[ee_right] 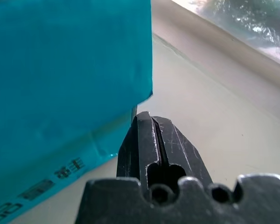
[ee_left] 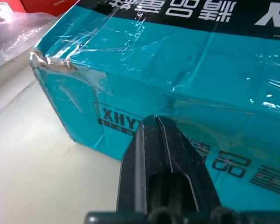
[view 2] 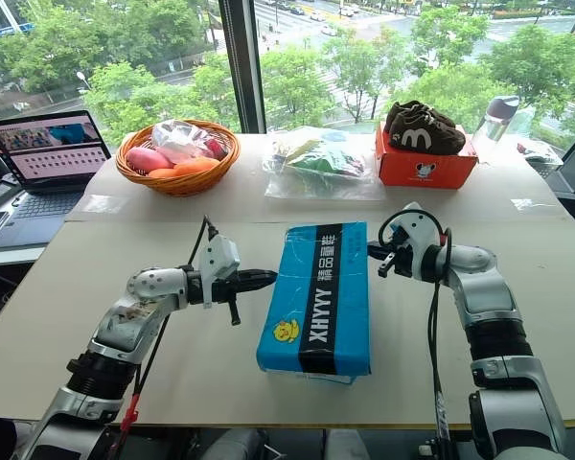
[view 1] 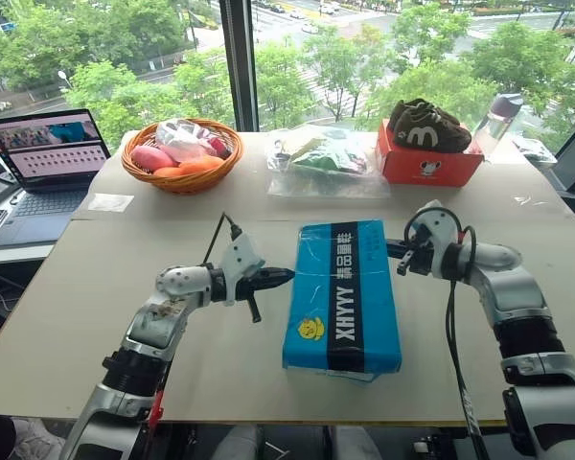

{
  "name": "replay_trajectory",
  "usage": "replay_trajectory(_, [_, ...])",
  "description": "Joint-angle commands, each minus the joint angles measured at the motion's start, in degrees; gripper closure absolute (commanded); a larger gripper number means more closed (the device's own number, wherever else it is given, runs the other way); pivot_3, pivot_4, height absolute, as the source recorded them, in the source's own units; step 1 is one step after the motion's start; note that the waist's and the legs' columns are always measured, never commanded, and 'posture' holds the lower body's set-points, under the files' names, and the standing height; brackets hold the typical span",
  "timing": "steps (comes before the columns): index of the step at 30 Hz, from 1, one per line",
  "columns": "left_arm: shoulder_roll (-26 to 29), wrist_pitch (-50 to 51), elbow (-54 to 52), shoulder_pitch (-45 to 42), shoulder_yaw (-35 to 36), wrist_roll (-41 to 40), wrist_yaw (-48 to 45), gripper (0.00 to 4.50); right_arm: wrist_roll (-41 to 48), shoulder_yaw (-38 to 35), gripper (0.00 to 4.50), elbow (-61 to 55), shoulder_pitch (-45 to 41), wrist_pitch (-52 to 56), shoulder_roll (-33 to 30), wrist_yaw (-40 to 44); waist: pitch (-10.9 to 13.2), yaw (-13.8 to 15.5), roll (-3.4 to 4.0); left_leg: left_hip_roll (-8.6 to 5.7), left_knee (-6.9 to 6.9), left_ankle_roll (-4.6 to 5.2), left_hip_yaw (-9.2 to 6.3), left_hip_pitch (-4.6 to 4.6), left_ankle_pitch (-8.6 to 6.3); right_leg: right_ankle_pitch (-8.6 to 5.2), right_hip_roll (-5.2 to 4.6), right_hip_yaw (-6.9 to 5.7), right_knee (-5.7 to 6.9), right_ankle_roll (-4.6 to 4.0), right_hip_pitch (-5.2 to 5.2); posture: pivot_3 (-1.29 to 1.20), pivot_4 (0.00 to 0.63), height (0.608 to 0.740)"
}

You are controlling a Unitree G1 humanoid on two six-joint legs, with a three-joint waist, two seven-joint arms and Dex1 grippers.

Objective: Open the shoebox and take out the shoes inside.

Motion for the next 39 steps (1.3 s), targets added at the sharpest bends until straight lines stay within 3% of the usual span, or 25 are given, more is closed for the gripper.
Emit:
replay_trajectory(1, [3.9, 2.9, -5.6, 0.7, 2.9, -3.2, -1.9, 4.5, 0.7, -2.7, 4.49, -3.1, 2.4, 1.3, -4.8, 2.6, 0.0, 0.0, 0.0, 0.0, 0.0, 0.0, 0.0, -0.01, 0.0, -0.01, 0.0, 0.0, -0.01, 0.02, -0.01, 0.0, 0.15, 0.74])
replay_trajectory(4, [8.6, 7.4, -8.4, 1.1, 6.6, -7.5, -4.0, 4.5, 1.9, -3.5, 4.49, -4.4, 5.1, 3.0, -8.6, 5.4, 0.0, -0.2, 0.01, 0.01, 0.0, 0.02, 0.01, -0.01, -0.01, -0.16, -0.01, 0.01, -0.03, 0.26, -0.01, 0.0, 0.15, 0.74])
replay_trajectory(10, [18.0, 17.7, -8.5, -4.8, 15.9, -19.3, -10.0, 4.5, 9.5, -5.0, 4.49, -13.1, 10.6, 6.5, -10.1, 14.5, 0.1, -0.9, -0.09, 0.37, 0.05, 0.01, 0.03, 0.03, -0.01, -0.26, 0.26, -0.02, -0.02, 0.43, 0.09, 0.0, 0.15, 0.74])
replay_trajectory(13, [23.3, 20.9, -5.8, -8.9, 18.3, -22.1, -12.4, 3.77, 9.5, -4.5, 4.5, -13.8, 11.3, 6.6, -10.5, 15.6, 0.1, -1.4, -0.09, 0.48, 0.04, 0.01, 0.12, 0.05, -0.01, -0.28, 0.35, 0.0, -0.04, 0.45, 0.13, 0.0, 0.15, 0.74])
replay_trajectory(15, [25.3, 20.3, -5.2, -9.6, 18.4, -22.0, -13.8, 3.03, 10.4, -4.2, 4.5, -14.6, 10.8, 7.6, -9.4, 15.6, 0.1, -1.5, -0.08, 0.47, 0.06, 0.01, 0.15, 0.04, -0.01, -0.28, 0.34, 0.03, -0.04, 0.44, 0.09, 0.0, 0.15, 0.74])
replay_trajectory(19, [26.2, 18.7, -3.8, -10.7, 18.0, -20.9, -13.4, 1.64, 15.0, -3.8, 4.5, -18.7, 10.8, 11.4, -6.8, 17.0, 0.1, -1.4, -0.08, 0.59, 0.03, 0.0, 0.15, 0.08, -0.02, -0.26, 0.46, 0.04, -0.04, 0.41, 0.08, 0.0, 0.15, 0.74])
replay_trajectory(23, [27.8, 21.3, -4.2, -9.8, 19.8, -23.3, -14.2, 0.1, 23.9, -8.0, 4.5, -22.7, 7.5, 18.3, -5.1, 16.9, 0.1, -1.5, -0.06, 0.8, 0.03, -0.08, 0.16, 0.07, -0.06, -0.21, 0.67, 0.09, -0.06, 0.33, 0.02, 0.0, 0.15, 0.74])
replay_trajectory(26, [30.4, 25.8, -6.7, -5.8, 24.8, -27.6, -14.7, 0.03, 32.0, -11.7, 4.5, -23.5, 2.2, 24.7, -4.6, 16.3, 0.3, -1.9, 0.0, 0.86, 0.02, -0.09, 0.13, 0.03, -0.08, -0.16, 0.76, 0.32, -0.05, 0.24, -0.16, 0.0, 0.15, 0.74])
replay_trajectory(30, [30.1, 26.1, -9.5, -2.3, 29.6, -29.1, -10.5, 0.03, 35.3, -10.9, 4.5, -24.6, -5.4, 28.3, -2.5, 14.1, 0.3, -1.6, 0.0, 1.0, -0.02, -0.08, 0.12, 0.11, -0.13, -0.15, 0.93, 0.45, -0.04, 0.23, -0.19, 0.0, 0.15, 0.74])
replay_trajectory(34, [29.0, 25.7, -11.1, -1.6, 32.6, -30.1, -6.0, 0.03, 33.9, -6.0, 4.5, -24.6, -14.9, 28.7, 5.4, 7.8, 0.3, -1.7, 0.01, 1.02, -0.02, -0.1, 0.36, 0.18, -0.14, -0.13, 0.94, 0.48, -0.03, 0.19, -0.15, 0.0, 0.15, 0.74])
replay_trajectory(38, [28.9, 26.4, -12.3, -2.4, 34.9, -31.8, -2.4, 0.03, 31.6, -1.8, 4.5, -24.2, -19.2, 28.3, 12.7, 2.8, 0.3, -1.6, 0.0, 1.05, -0.04, -0.14, 0.38, 0.17, -0.16, -0.05, 0.98, 0.59, 0.0, 0.07, -0.29, 0.0, 0.15, 0.74])
replay_trajectory(39, [29.3, 26.9, -12.8, -2.1, 35.6, -32.3, -1.8, 0.03, 30.7, -0.9, 4.5, -23.8, -19.6, 27.6, 13.2, 2.8, 0.3, -1.4, 0.0, 1.04, -0.04, -0.21, 0.36, 0.13, -0.2, 0.17, 0.97, 0.6, 0.04, -0.3, -0.37, 0.0, 0.15, 0.74])
